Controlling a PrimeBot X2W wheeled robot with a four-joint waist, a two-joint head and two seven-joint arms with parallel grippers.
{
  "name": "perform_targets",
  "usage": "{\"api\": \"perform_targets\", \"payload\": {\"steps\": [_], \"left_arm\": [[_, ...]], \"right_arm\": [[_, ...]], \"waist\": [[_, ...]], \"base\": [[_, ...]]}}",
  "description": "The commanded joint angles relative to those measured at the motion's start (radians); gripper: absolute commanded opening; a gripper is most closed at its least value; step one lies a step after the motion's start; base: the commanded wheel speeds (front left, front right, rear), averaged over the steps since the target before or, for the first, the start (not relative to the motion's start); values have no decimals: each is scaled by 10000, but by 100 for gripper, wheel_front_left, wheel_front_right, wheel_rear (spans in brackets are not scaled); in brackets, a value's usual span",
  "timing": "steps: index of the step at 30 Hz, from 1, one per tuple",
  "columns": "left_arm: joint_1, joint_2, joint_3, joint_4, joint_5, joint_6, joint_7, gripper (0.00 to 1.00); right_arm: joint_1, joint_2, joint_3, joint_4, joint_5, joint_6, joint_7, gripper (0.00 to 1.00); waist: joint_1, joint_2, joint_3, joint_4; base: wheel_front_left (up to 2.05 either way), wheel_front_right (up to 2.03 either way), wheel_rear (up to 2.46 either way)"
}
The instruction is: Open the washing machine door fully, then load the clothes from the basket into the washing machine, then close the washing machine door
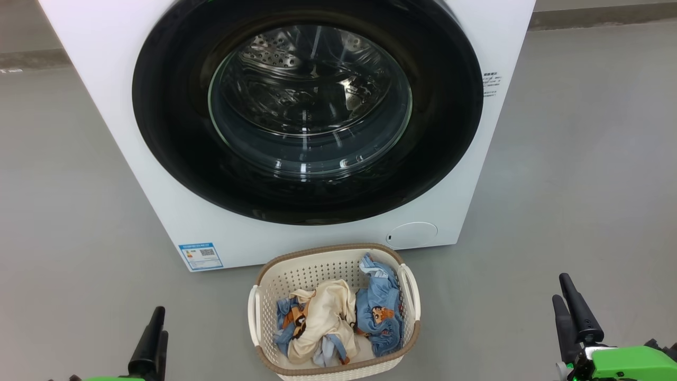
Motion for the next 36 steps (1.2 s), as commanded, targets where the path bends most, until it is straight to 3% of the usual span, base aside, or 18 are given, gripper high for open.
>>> {"api": "perform_targets", "payload": {"steps": [1, 14, 36], "left_arm": [[-244, 212, 72, -333, 180, -24, -108, 100], [-205, 342, -30, -577, 1250, -37, -444, 100], [-116, 528, -44, -753, 4901, -61, -1089, 100]], "right_arm": [[-349, -155, 55, -284, -215, 2, -117, 100], [-432, -311, 290, -265, -1461, 3, -399, 100], [-622, -651, 823, 10, -4381, 5, -938, 100]], "waist": [[0, 0, -1, 2], [0, 0, -13, 8], [0, 0, -28, 33]], "base": [[0, 0, 0], [0, 0, 0], [0, 0, 0]]}}
